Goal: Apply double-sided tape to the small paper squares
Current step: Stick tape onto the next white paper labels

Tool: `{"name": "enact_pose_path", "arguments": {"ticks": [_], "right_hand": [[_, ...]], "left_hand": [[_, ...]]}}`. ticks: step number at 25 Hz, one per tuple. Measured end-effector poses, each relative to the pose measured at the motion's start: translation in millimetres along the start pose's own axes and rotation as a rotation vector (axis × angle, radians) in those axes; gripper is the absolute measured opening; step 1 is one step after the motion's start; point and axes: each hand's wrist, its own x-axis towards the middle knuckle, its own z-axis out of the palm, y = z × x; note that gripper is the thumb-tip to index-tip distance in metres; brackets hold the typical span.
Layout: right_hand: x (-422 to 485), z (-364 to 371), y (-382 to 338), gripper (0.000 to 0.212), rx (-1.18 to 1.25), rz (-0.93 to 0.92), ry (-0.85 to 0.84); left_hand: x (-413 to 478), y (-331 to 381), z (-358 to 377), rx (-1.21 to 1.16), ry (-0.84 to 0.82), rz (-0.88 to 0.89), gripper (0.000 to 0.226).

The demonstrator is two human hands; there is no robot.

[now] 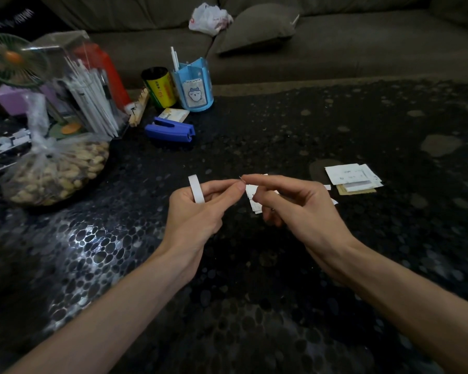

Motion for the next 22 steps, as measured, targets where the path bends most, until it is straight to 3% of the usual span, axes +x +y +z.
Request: {"name": "enact_pose_path", "arguments": {"ticks": [22], "right_hand": [[-0.5,-4.3,-2.2,0.036,-0.175,-0.066,-0.001]], "left_hand": [[1.6,-1.3,-1.0,-0.016,-0.011,-0.016,0.014]]}}
